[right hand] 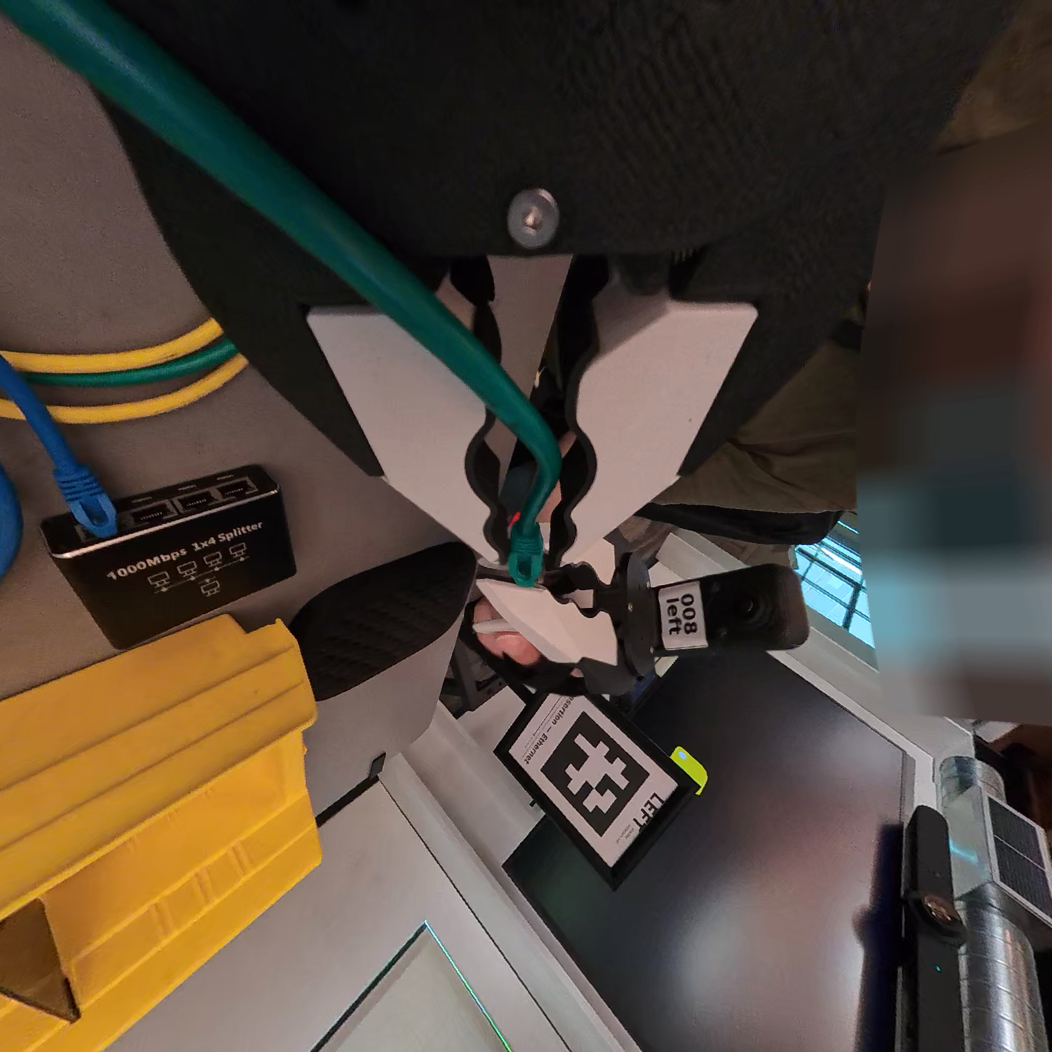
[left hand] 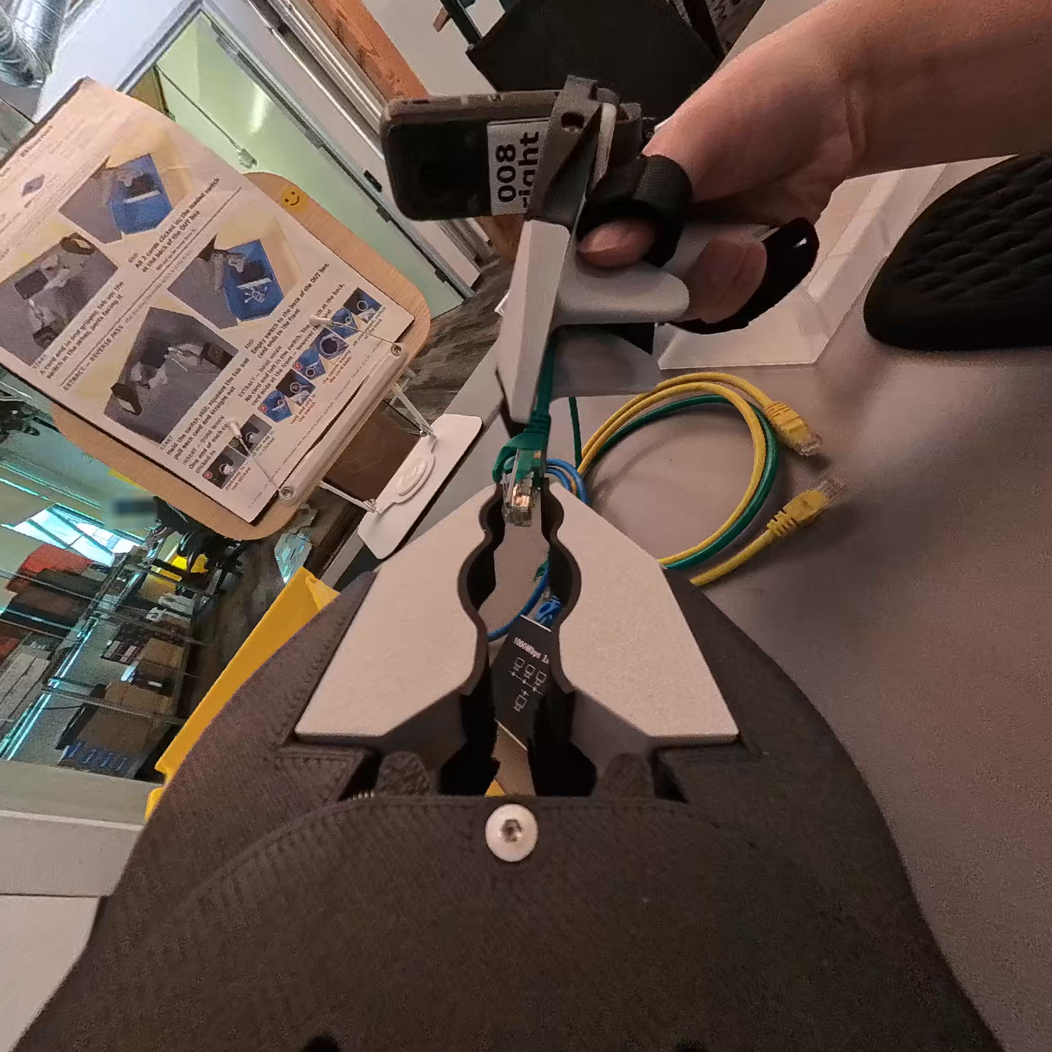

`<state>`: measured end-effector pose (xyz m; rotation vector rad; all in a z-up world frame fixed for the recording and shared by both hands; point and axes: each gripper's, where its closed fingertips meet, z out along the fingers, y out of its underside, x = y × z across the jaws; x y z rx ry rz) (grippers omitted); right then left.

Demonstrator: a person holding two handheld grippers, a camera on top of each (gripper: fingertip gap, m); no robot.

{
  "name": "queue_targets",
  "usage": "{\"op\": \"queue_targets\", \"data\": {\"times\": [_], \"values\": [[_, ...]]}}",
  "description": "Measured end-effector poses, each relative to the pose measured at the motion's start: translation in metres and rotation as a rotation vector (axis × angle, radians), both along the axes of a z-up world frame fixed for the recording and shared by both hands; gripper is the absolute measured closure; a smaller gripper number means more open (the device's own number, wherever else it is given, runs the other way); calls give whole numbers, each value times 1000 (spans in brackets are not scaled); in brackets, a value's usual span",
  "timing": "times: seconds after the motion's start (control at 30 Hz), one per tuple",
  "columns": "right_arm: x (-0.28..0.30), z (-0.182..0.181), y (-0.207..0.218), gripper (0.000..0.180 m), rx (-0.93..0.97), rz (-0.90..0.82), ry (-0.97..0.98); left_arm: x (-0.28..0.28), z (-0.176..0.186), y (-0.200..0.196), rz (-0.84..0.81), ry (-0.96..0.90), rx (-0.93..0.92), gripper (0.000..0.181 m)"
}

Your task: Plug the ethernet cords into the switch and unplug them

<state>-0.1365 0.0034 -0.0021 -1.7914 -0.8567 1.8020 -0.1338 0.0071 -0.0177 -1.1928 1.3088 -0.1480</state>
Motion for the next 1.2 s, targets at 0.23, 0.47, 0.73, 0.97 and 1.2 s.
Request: {"op": "queue_targets", "data": {"times": [0.23, 0.47, 0.73, 0.97, 1.2], "values": [[0, -2, -3, 169, -4, 17, -21, -2, 3, 1, 12, 6, 18, 170], [0, -5, -2, 170, 50, 2, -48, -3, 1, 4, 37, -15, -22, 169], [12, 16, 19, 170, 273, -177, -1, -50, -58, 51, 464, -330, -541, 93], [8, 12, 20, 170, 325, -194, -33, -52, -123, 67, 703, -123, -629, 78], [8, 11, 17, 170, 328, -178, -45, -45, -146, 78, 730, -138, -806, 79]]}}
